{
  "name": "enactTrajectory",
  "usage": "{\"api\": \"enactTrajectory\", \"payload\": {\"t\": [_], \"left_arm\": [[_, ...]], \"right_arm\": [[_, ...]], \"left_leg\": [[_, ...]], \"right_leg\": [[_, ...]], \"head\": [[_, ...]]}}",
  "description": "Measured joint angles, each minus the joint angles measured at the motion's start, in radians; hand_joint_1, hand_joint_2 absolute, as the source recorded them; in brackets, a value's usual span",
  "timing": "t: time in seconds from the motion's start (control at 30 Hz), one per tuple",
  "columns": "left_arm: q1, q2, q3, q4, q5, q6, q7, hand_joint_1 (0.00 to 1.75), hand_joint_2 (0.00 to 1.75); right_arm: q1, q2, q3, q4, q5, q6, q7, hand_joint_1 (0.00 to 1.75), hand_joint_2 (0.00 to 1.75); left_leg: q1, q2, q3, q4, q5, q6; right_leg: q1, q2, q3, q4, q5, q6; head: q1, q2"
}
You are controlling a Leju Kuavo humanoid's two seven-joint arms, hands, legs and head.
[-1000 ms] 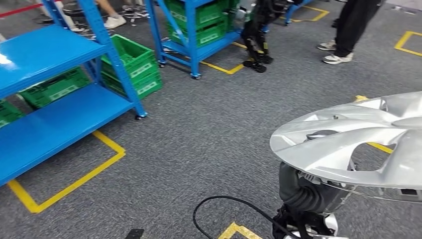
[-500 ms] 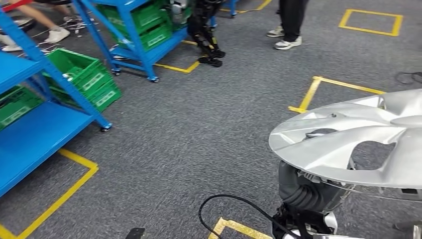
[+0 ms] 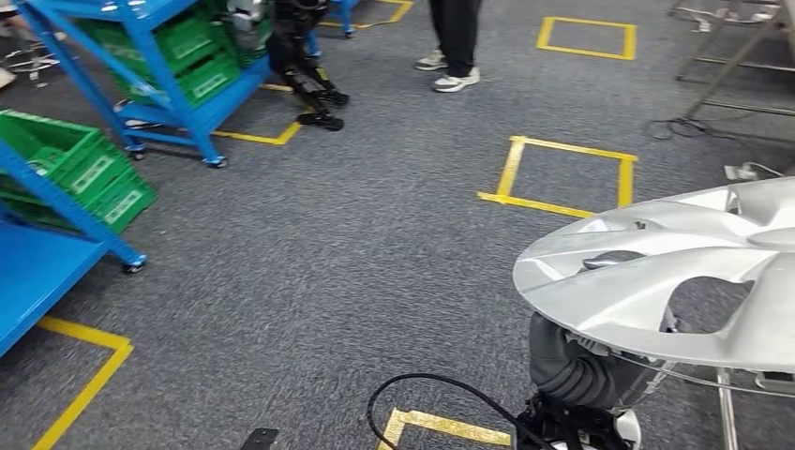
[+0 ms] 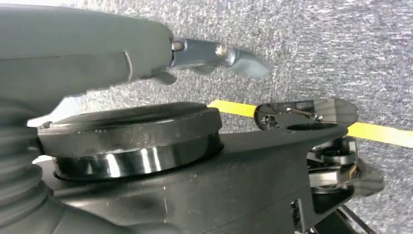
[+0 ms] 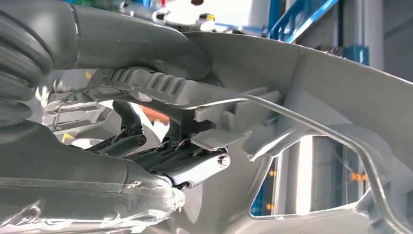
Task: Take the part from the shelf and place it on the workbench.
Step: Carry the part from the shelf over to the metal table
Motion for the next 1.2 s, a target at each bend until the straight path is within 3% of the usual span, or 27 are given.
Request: {"api": "enactTrajectory", "payload": {"t": [0.03, 0.07, 0.13, 0.17, 0.23, 0.27, 0.33, 0.4, 0.47, 0.53, 0.57, 0.6, 0.63, 0.7, 0.77, 0.83, 0.87, 0.93, 0.97, 1.0, 1.07, 1.1, 1.13, 1.2], "left_arm": [[0.001, 0.001, 0.0, 0.0, -0.002, 0.0, -0.002, 0.0, 1.75], [0.001, 0.002, 0.0, 0.0, -0.004, 0.0, -0.003, 0.0, 1.75], [0.0, 0.004, 0.0, 0.0, -0.009, -0.001, -0.006, 0.0, 1.75], [0.0, 0.004, -0.001, 0.0, -0.01, -0.001, -0.007, 0.0, 1.75], [-0.001, 0.006, -0.001, 0.0, -0.013, -0.002, -0.009, 0.0, 1.75], [-0.001, 0.007, -0.001, 0.0, -0.013, -0.002, -0.009, 0.0, 1.75], [-0.003, 0.009, -0.001, 0.0, -0.014, -0.002, -0.009, 0.0, 1.75], [-0.005, 0.01, -0.002, 0.0, -0.014, -0.002, -0.01, 0.0, 1.75], [-0.004, 0.01, -0.002, 0.0, -0.015, -0.002, -0.01, 0.0, 1.75], [0.0, 0.012, -0.002, 0.0, -0.014, -0.002, -0.01, 0.0, 1.75], [0.001, 0.013, -0.002, 0.0, -0.014, -0.001, -0.01, 0.0, 1.75], [0.001, 0.013, -0.002, 0.0, -0.013, 0.0, -0.01, 0.0, 1.75], [0.001, 0.013, -0.002, 0.0, -0.011, 0.001, -0.009, 0.0, 1.75], [-0.001, 0.012, -0.002, 0.0, -0.006, 0.005, -0.005, 0.0, 1.75], [-0.001, 0.008, -0.002, 0.0, -0.004, 0.004, 0.0, 0.0, 1.75], [-0.002, 0.0, -0.002, 0.0, -0.004, -0.005, 0.002, 0.0, 1.75], [-0.003, -0.004, -0.002, 0.0, -0.006, -0.012, 0.002, 0.0, 1.75], [-0.005, -0.01, -0.002, 0.0, -0.01, -0.031, 0.002, 0.0, 1.75], [-0.005, -0.011, -0.003, 0.0, -0.012, -0.041, 0.001, 0.0, 1.75], [-0.004, -0.011, -0.003, 0.0, -0.014, -0.048, 0.001, 0.0, 1.75], [-0.002, -0.01, -0.003, 0.0, -0.014, -0.044, 0.0, 0.0, 1.75], [-0.001, -0.01, -0.003, 0.0, -0.014, -0.034, -0.001, 0.0, 1.75], [-0.001, -0.01, -0.003, 0.0, -0.013, -0.024, -0.003, 0.0, 1.75], [-0.002, -0.01, -0.003, 0.0, -0.011, -0.009, -0.008, 0.0, 1.75]], "right_arm": [[0.005, 0.0, 0.0, 0.0, 0.001, -0.001, 0.0, 1.75, 1.75], [0.011, 0.0, 0.0, -0.001, 0.001, -0.001, 0.0, 1.75, 1.75], [0.024, 0.0, 0.0, -0.005, 0.001, -0.002, -0.002, 1.75, 1.75], [0.029, 0.0, 0.0, -0.008, 0.001, -0.002, -0.003, 1.75, 1.75], [0.034, 0.0, 0.0, -0.014, 0.001, -0.002, -0.005, 1.75, 1.75], [0.036, 0.0, -0.001, -0.015, 0.001, -0.002, -0.005, 1.75, 1.75], [0.042, 0.0, -0.002, -0.017, 0.001, -0.002, -0.005, 1.75, 1.75], [0.046, 0.0, -0.003, -0.02, 0.001, -0.002, -0.005, 1.75, 1.75], [0.046, 0.0, -0.003, -0.023, 0.001, -0.002, -0.005, 1.75, 1.75], [0.046, 0.0, -0.003, -0.024, 0.001, -0.002, -0.006, 1.75, 1.75], [0.047, 0.0, -0.003, -0.024, 0.0, -0.002, -0.006, 1.75, 1.75], [0.049, 0.0, -0.003, -0.024, 0.0, -0.002, -0.006, 1.75, 1.75], [0.05, 0.0, -0.003, -0.024, -0.001, -0.002, -0.006, 1.75, 1.75], [0.052, -0.001, -0.003, -0.024, 0.0, -0.002, -0.007, 1.75, 1.75], [0.053, -0.002, -0.004, -0.028, 0.003, -0.001, -0.008, 1.75, 1.75], [0.053, -0.004, -0.004, -0.031, 0.004, 0.0, -0.004, 1.75, 1.75], [0.053, -0.006, -0.004, -0.032, 0.003, 0.002, 0.0, 1.75, 1.75], [0.049, -0.008, -0.004, -0.032, -0.001, 0.006, 0.008, 1.75, 1.75], [0.044, -0.009, -0.004, -0.031, -0.003, 0.008, 0.01, 1.75, 1.75], [0.039, -0.01, -0.004, -0.03, -0.004, 0.009, 0.01, 1.75, 1.75], [0.035, -0.01, -0.004, -0.028, -0.004, 0.009, 0.01, 1.75, 1.75], [0.035, -0.01, -0.004, -0.028, -0.006, 0.009, 0.009, 1.75, 1.75], [0.035, -0.01, -0.004, -0.028, -0.009, 0.009, 0.008, 1.75, 1.75], [0.034, -0.01, -0.004, -0.028, -0.018, 0.009, 0.005, 1.75, 1.75]], "left_leg": [[-0.001, 0.016, 0.001, 0.0, -0.001, 0.0], [-0.001, 0.032, 0.002, 0.0, -0.003, 0.0], [-0.001, 0.059, 0.008, 0.0, -0.008, -0.005], [-0.003, 0.07, 0.012, 0.001, -0.012, -0.009], [-0.01, 0.089, 0.019, 0.004, -0.02, -0.018], [-0.014, 0.098, 0.022, 0.005, -0.022, -0.022], [-0.015, 0.113, 0.026, 0.004, -0.026, -0.029], [-0.011, 0.079, 0.017, 0.029, -0.051, -0.039], [-0.009, 0.023, -0.03, 0.134, -0.112, -0.044], [-0.009, 0.006, -0.097, 0.265, -0.162, -0.043], [-0.008, 0.004, -0.115, 0.295, -0.16, -0.042], [-0.008, 0.002, -0.115, 0.286, -0.138, -0.04], [-0.007, -0.004, -0.098, 0.242, -0.102, -0.038], [0.001, -0.057, -0.038, 0.107, -0.034, -0.035], [0.006, -0.102, -0.004, 0.028, -0.015, -0.034], [0.003, -0.09, -0.001, 0.017, -0.016, -0.027], [0.002, -0.077, 0.0, 0.015, -0.012, -0.02], [0.002, -0.048, 0.0, 0.01, -0.007, -0.007], [0.0, -0.033, 0.0, 0.01, -0.006, -0.004], [-0.002, -0.017, -0.001, 0.01, -0.007, -0.001], [-0.005, 0.016, -0.001, 0.01, -0.008, 0.001], [-0.005, 0.032, -0.001, 0.01, -0.008, 0.001], [-0.006, 0.047, 0.0, 0.01, -0.009, 0.0], [-0.009, 0.071, 0.003, 0.011, -0.013, -0.006]], "right_leg": [[-0.001, -0.01, -0.021, 0.046, -0.015, 0.002], [-0.001, -0.016, -0.024, 0.058, -0.012, 0.003], [-0.002, -0.034, 0.03, -0.031, 0.038, 0.004], [0.001, -0.061, 0.071, -0.101, 0.062, 0.003], [0.004, -0.094, 0.125, -0.193, 0.086, -0.008], [0.006, -0.097, 0.131, -0.206, 0.085, -0.015], [0.006, -0.069, 0.127, -0.208, 0.088, -0.03], [0.002, -0.044, 0.124, -0.21, 0.092, -0.041], [-0.001, -0.02, 0.122, -0.211, 0.095, -0.048], [-0.001, 0.008, 0.12, -0.211, 0.097, -0.052], [-0.001, 0.024, 0.12, -0.211, 0.098, -0.051], [-0.002, 0.04, 0.12, -0.211, 0.1, -0.05], [-0.003, 0.055, 0.12, -0.211, 0.101, -0.048], [-0.005, 0.085, 0.117, -0.209, 0.105, -0.04], [-0.007, 0.109, 0.108, -0.208, 0.111, -0.027], [-0.012, 0.132, 0.099, -0.214, 0.119, -0.012], [-0.013, 0.125, 0.095, -0.214, 0.12, -0.007], [-0.009, 0.067, 0.069, -0.168, 0.09, 0.0], [-0.007, 0.027, 0.045, -0.115, 0.058, 0.001], [-0.006, 0.002, 0.017, -0.05, 0.023, 0.003], [-0.006, -0.013, -0.023, 0.055, -0.02, 0.006], [-0.006, -0.016, -0.018, 0.059, -0.016, 0.006], [-0.005, -0.02, 0.008, 0.024, 0.004, 0.006], [-0.001, -0.059, 0.095, -0.115, 0.054, 0.001]], "head": [[0.0, 0.0], [0.0, 0.0], [0.0, 0.0], [0.001, 0.0], [-0.001, 0.0], [-0.003, 0.0], [-0.005, 0.0], [-0.006, 0.0], [-0.01, 0.0], [-0.012, 0.0], [-0.013, 0.0], [-0.013, 0.0], [-0.013, 0.0], [-0.013, 0.0], [-0.014, 0.0], [-0.014, 0.0], [-0.014, 0.0], [-0.009, 0.0], [-0.006, 0.0], [-0.004, 0.0], [-0.004, 0.0], [-0.004, 0.0], [-0.004, 0.0], [-0.003, 0.0]]}}
